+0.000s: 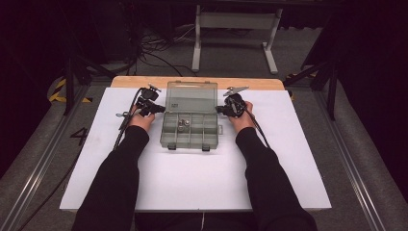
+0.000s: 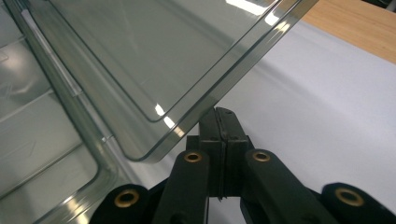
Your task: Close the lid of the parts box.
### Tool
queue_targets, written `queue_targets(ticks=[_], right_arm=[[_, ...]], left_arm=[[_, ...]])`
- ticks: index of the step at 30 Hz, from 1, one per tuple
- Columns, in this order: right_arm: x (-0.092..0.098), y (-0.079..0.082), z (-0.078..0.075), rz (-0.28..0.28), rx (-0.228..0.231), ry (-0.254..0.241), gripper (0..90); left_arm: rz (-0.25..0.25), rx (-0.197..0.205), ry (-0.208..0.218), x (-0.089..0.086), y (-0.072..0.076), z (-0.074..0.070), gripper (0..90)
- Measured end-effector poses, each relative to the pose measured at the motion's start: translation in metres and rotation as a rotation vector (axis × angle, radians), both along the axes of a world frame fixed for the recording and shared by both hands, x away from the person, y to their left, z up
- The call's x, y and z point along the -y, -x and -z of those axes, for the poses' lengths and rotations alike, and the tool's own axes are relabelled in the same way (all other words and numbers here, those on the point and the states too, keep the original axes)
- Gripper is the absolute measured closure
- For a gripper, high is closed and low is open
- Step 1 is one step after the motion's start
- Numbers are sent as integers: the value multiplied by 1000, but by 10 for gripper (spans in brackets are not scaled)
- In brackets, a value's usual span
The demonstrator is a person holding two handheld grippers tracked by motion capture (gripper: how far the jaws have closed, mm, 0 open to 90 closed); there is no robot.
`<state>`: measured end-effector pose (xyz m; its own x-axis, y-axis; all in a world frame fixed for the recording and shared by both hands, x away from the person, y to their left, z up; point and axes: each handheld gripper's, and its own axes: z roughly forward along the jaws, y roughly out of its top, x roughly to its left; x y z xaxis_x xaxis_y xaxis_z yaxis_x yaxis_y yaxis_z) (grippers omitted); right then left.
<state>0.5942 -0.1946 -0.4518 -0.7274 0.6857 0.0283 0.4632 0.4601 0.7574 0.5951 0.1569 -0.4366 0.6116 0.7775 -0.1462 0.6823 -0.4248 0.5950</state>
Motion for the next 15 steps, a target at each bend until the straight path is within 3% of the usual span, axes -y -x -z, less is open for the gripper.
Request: queue_targets(ticks=[5, 15], right_arm=[[3, -1, -3, 2, 12, -8, 900], [6, 0, -11, 2, 57, -34, 900]], left_arm=[[5, 11, 20, -1, 0, -5, 900], [10, 7, 21, 2, 0, -8, 900]])
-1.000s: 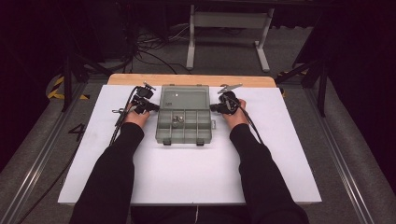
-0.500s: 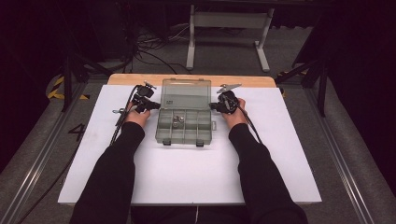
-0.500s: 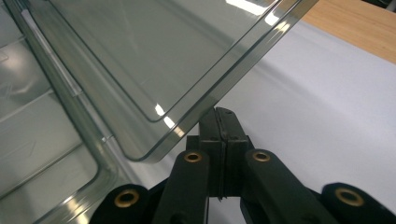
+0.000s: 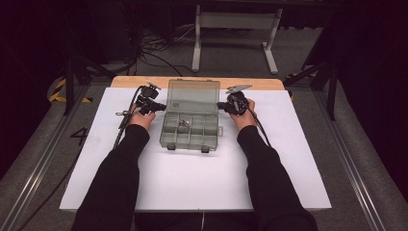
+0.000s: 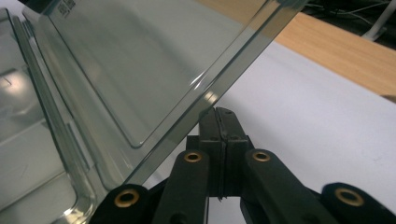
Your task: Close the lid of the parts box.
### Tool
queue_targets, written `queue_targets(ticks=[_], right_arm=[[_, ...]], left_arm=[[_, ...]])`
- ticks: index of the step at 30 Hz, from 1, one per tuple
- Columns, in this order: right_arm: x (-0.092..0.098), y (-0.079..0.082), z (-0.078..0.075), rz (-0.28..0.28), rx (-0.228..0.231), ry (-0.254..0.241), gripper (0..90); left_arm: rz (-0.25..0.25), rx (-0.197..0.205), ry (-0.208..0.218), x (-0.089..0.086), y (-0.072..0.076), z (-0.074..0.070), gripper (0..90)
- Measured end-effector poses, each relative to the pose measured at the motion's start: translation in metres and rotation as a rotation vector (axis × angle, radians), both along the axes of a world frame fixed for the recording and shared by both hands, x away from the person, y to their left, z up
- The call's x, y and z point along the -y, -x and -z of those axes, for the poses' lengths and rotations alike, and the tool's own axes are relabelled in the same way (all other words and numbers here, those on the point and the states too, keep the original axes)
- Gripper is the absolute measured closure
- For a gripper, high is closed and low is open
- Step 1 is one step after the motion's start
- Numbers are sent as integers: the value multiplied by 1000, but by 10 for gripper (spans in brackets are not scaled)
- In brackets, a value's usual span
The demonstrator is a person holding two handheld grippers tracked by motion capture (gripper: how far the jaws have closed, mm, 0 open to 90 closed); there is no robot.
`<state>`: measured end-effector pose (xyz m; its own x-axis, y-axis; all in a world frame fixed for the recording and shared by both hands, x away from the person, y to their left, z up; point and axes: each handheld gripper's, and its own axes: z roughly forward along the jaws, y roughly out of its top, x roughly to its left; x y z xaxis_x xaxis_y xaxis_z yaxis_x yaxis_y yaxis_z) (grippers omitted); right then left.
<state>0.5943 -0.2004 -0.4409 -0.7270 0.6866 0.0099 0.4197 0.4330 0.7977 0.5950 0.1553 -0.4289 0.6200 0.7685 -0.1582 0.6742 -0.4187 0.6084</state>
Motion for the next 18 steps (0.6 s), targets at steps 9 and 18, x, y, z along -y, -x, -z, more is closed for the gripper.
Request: queue_targets(ticks=[9, 18], right_arm=[[1, 3, -12, -20, 43, -15, 900], [3, 9, -23, -50, 64, -22, 900]], left_arm=[[6, 18, -8, 1, 4, -7, 900], [16, 18, -6, -2, 11, -13, 899]])
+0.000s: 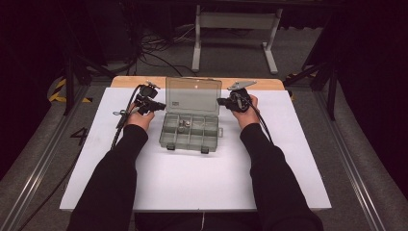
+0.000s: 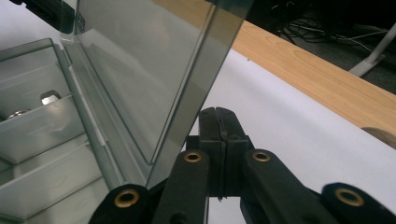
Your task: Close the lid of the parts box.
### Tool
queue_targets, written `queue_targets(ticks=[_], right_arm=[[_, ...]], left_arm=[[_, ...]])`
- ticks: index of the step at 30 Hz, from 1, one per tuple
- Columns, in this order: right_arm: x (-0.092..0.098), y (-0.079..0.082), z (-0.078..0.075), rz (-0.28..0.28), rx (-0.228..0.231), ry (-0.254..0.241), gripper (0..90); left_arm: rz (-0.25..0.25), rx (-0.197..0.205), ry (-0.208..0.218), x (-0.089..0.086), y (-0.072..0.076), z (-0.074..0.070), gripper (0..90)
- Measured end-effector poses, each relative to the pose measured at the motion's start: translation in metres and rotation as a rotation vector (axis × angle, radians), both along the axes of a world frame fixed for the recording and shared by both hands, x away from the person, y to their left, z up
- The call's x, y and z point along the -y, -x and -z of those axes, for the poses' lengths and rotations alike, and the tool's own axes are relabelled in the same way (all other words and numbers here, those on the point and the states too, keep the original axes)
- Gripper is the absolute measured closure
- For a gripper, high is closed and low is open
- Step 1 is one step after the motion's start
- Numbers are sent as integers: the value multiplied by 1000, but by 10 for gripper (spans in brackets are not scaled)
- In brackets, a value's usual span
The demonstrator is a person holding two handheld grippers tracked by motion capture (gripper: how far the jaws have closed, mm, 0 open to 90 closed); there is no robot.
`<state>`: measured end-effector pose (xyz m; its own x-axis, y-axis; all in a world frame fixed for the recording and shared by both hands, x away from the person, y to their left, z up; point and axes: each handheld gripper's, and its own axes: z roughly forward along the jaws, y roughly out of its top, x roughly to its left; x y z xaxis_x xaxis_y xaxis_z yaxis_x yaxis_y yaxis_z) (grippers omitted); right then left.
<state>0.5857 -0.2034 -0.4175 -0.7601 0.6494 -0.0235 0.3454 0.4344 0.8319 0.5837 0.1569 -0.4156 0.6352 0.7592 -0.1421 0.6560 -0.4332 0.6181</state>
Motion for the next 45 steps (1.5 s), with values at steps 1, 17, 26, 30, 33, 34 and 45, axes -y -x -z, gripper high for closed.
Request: queue_targets(ticks=[1, 17, 26, 30, 33, 34, 45], right_arm=[[0, 1, -1, -4, 0, 1, 900], [1, 22, -29, -92, 40, -19, 900], [-8, 40, -40, -168, 25, 21, 900], [-11, 48, -44, -191, 8, 30, 900], [-13, 55, -47, -216, -4, 38, 900], [-15, 59, -48, -231, -18, 32, 900], [-25, 83, -48, -302, -47, 54, 900]], left_arm=[[2, 1, -4, 0, 2, -1, 898], [23, 7, 22, -17, 33, -15, 879], [43, 7, 21, -22, 51, -15, 851], [48, 9, 22, -27, 59, -16, 832], [47, 10, 16, -29, 65, -16, 831], [47, 8, 22, -30, 66, -16, 830], [60, 41, 26, -35, 85, -19, 831]])
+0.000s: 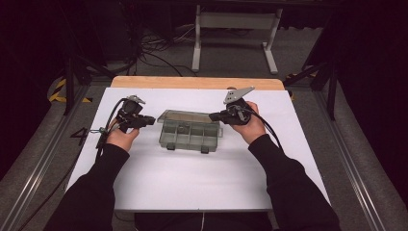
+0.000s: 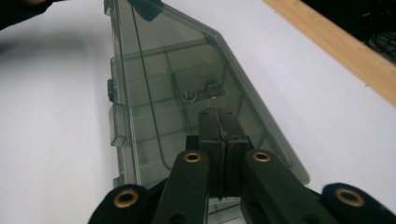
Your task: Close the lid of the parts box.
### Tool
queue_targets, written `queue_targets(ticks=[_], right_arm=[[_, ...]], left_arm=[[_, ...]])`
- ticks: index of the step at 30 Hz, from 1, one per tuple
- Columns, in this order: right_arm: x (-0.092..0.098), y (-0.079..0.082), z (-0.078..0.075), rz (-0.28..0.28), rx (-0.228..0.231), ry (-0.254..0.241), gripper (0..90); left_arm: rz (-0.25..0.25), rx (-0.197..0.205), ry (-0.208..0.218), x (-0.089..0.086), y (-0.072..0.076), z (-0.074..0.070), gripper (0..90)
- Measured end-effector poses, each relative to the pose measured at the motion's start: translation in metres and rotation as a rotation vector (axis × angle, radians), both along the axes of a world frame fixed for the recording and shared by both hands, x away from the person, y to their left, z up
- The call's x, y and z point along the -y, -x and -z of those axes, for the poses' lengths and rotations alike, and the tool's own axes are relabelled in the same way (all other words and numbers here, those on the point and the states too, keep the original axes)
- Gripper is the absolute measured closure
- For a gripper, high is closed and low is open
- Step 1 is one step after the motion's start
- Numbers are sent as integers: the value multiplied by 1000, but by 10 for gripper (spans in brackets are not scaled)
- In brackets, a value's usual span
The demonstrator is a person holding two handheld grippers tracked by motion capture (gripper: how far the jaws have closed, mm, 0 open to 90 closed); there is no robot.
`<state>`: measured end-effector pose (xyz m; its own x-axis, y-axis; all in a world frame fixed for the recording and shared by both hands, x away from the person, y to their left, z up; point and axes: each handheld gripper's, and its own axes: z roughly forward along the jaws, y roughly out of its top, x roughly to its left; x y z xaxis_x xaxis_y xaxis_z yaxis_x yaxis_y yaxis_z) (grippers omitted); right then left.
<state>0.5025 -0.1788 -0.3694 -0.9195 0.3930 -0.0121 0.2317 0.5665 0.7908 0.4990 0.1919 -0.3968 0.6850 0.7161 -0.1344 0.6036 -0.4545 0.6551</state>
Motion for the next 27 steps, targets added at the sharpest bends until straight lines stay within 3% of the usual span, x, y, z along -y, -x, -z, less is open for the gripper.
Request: queue_targets(ticks=[3, 18, 27], right_arm=[[-1, 6, 2, -4, -25, 8, 900], [-7, 20, 9, -43, -105, 41, 900], [-9, 24, 16, -50, -143, 73, 900]], left_arm=[[5, 9, 0, 0, 4, 0, 831], [16, -33, 48, -6, 14, 6, 829], [13, -25, 50, -8, 22, 2, 811]])
